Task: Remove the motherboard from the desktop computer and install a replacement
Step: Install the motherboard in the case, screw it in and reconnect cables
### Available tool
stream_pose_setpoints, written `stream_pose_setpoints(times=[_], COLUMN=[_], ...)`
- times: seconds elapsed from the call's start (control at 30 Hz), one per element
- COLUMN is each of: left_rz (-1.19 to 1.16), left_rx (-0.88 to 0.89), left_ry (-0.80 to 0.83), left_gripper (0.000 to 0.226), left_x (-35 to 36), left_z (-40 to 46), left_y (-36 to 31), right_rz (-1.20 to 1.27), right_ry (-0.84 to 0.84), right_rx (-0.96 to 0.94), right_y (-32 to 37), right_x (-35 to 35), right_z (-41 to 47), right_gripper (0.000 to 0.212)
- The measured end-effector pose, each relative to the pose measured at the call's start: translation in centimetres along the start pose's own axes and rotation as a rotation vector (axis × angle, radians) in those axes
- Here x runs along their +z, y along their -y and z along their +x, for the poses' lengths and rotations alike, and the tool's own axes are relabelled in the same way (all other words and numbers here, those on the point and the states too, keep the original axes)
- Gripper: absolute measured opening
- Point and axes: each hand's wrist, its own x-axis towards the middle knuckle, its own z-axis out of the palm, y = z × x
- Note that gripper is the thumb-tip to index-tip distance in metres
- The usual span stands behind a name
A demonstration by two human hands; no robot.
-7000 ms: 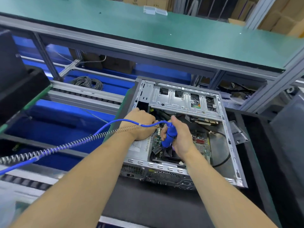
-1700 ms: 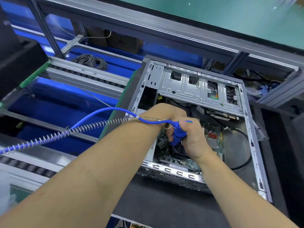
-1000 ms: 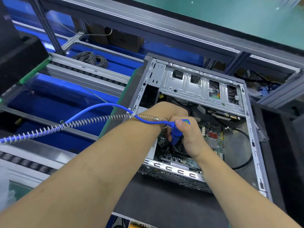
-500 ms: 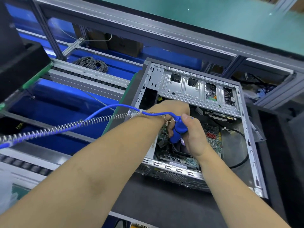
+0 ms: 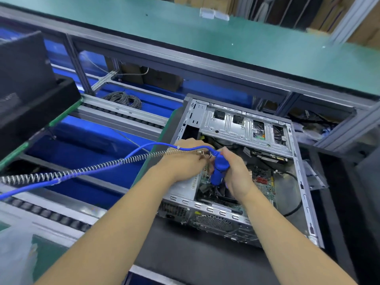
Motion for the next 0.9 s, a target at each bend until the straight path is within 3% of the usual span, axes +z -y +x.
stream_pose_setpoints(times=[0.03,0.2,0.43,0.53,0.67,0.83,0.9], left_rz=[0.037,0.196,0.057,-0.027,0.019,-0.127,-0.305], left_rx=[-0.023,-0.022,0.0,-0.029,0.113,-0.062,-0.046], left_ry=[-0.058,-0.045,-0.044,0.006,0.054,0.09,0.049], left_gripper=[0.022,0.027,0.03,0.026,0.058,0.022,0.033], left_x=[0.1,1.5,0.7,0.5,0.6,0.5,0.2], left_z=[-0.4,-0.3,-0.1,-0.3,-0.2,-0.3,-0.5], left_y=[0.0,0.4,0.2,0.1,-0.3,-0.5,-0.3], right_rz=[0.005,-0.082,-0.061,0.065,0.095,-0.07,-0.114], right_ry=[0.0,0.013,0.005,-0.078,-0.089,-0.052,-0.024], right_rx=[0.01,-0.088,-0.144,-0.073,0.007,-0.051,-0.088], right_y=[0.0,-0.4,-0.7,-0.7,-1.0,-0.7,-0.7], right_x=[0.2,0.8,0.4,-0.5,-1.5,-0.5,-0.1], right_z=[0.1,0.5,0.6,0.9,0.9,0.4,0.2], right_gripper=[0.043,0.049,0.046,0.041,0.043,0.044,0.052])
